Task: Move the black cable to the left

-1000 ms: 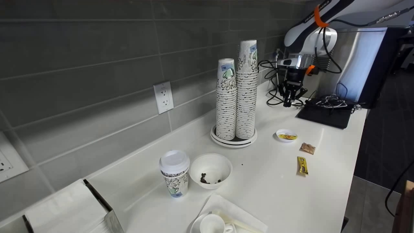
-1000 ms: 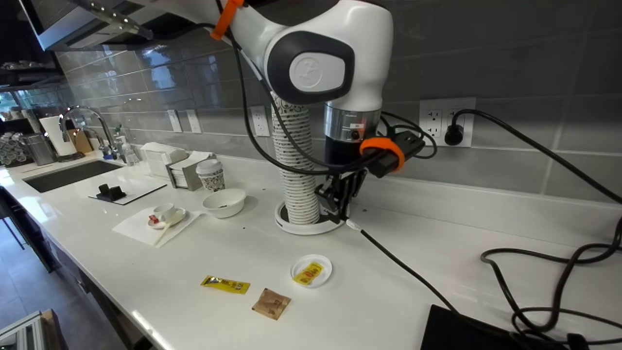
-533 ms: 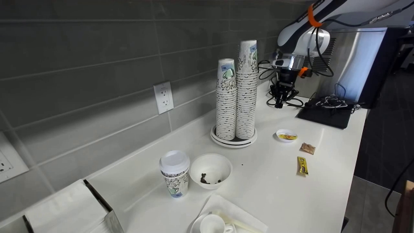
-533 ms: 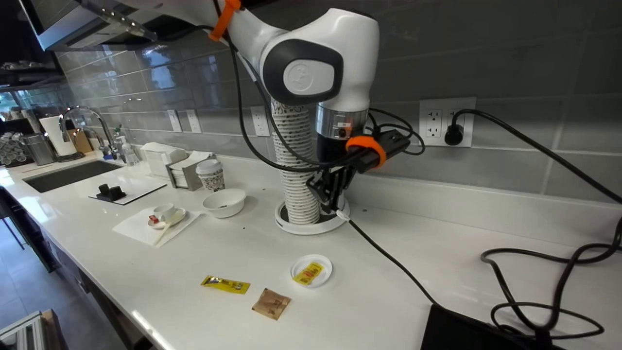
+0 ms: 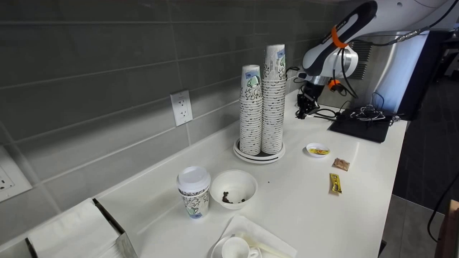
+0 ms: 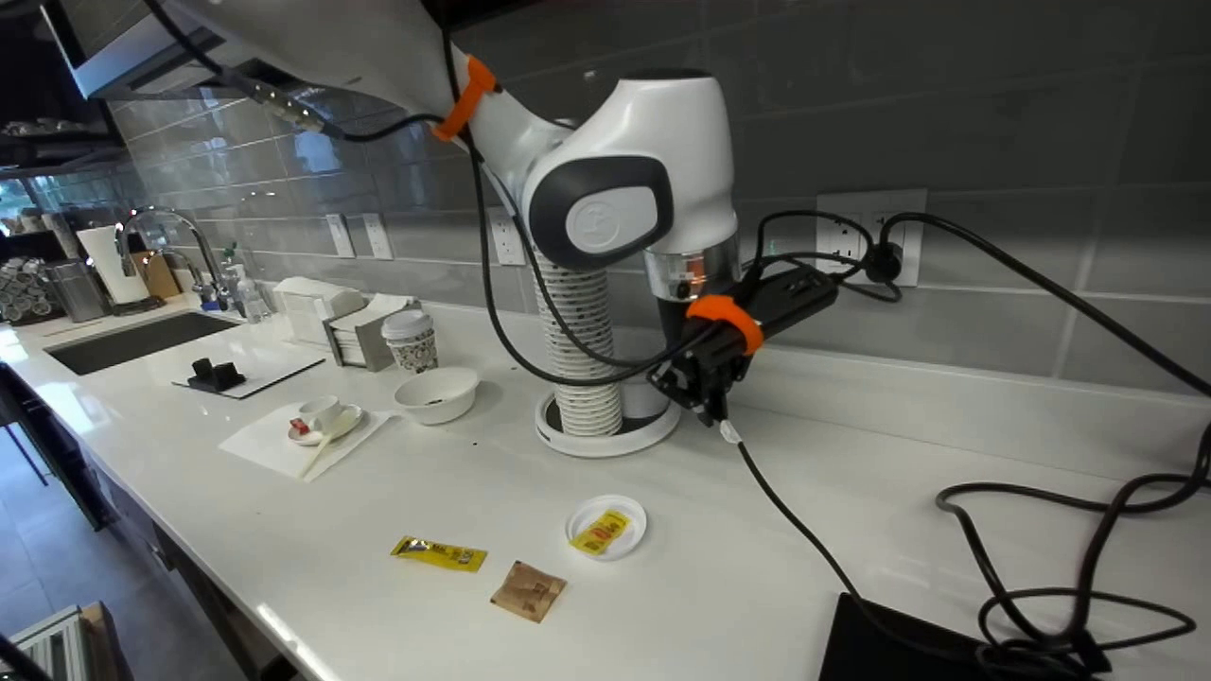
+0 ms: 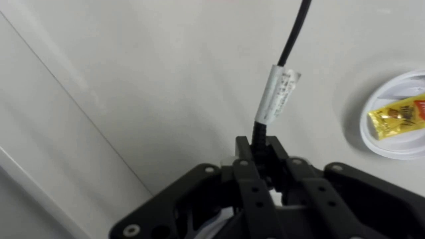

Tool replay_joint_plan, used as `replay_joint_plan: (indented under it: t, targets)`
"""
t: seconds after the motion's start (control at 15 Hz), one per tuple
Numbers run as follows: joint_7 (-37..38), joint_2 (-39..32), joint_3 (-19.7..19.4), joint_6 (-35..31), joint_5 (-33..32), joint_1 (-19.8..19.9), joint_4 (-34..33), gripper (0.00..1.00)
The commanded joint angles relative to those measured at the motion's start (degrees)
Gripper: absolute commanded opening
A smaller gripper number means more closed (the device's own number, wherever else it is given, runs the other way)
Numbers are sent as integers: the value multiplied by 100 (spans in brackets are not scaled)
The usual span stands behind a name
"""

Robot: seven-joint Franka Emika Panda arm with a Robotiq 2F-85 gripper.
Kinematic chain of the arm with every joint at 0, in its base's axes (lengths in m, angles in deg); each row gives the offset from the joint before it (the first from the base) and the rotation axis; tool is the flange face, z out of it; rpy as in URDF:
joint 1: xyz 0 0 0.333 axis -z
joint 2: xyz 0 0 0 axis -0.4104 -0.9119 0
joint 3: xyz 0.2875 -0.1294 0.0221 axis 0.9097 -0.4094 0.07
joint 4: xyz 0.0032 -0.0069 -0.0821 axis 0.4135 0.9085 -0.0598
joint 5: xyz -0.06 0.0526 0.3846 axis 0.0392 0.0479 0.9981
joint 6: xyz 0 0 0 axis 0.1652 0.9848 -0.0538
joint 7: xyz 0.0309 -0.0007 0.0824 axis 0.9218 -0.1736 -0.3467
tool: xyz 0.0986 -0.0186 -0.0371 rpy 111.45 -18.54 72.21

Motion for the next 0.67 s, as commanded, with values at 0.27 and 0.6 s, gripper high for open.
replay_joint_plan:
  t: [0.27, 0.6]
  targets:
    - [2766, -774, -694, -1296, -990, -407, -294, 4]
    - [4491, -1099, -910, -1000, -1799, -634, -613, 4]
